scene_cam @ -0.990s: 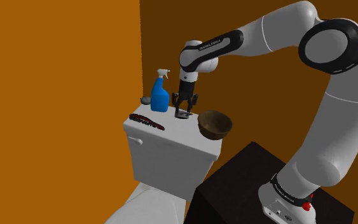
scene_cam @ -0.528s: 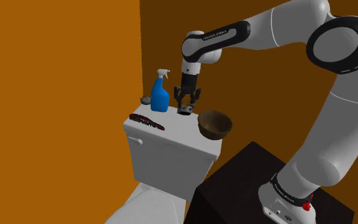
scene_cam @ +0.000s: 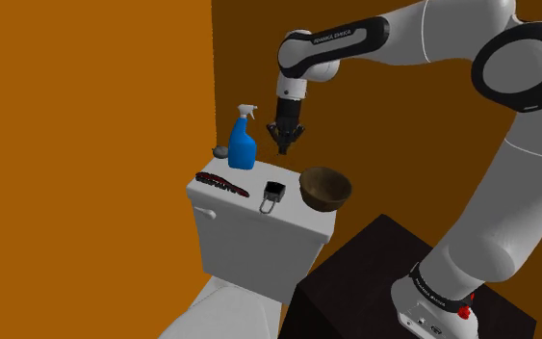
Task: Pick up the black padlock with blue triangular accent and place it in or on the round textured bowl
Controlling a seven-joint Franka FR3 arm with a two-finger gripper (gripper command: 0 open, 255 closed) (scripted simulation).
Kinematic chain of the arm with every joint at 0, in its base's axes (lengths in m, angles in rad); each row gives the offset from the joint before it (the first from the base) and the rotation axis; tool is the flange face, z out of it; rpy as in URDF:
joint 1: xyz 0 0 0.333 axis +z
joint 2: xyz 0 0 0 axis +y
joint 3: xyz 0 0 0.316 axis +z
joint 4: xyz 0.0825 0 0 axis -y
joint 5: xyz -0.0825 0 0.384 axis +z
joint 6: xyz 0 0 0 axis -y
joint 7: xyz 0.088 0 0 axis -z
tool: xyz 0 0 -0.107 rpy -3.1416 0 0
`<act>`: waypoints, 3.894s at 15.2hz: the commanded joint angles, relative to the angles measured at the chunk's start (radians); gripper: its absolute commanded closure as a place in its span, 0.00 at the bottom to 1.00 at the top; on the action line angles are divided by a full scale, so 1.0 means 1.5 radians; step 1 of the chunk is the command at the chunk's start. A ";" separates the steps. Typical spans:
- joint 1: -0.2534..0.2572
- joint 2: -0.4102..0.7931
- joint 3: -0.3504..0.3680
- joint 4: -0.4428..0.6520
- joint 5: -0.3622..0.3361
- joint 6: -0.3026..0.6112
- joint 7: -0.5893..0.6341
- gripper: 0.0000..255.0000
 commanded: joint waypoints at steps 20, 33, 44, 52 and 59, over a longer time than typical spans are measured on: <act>0.134 -0.056 0.091 -0.339 -0.352 0.434 0.730 0.00; 0.132 -0.022 0.083 -0.343 -0.377 0.471 0.748 1.00; 0.131 -0.037 0.086 -0.341 -0.366 0.456 0.737 1.00; 0.130 -0.094 0.092 -0.327 -0.326 0.390 0.700 1.00; 0.132 -0.136 0.093 -0.306 -0.299 0.330 0.674 1.00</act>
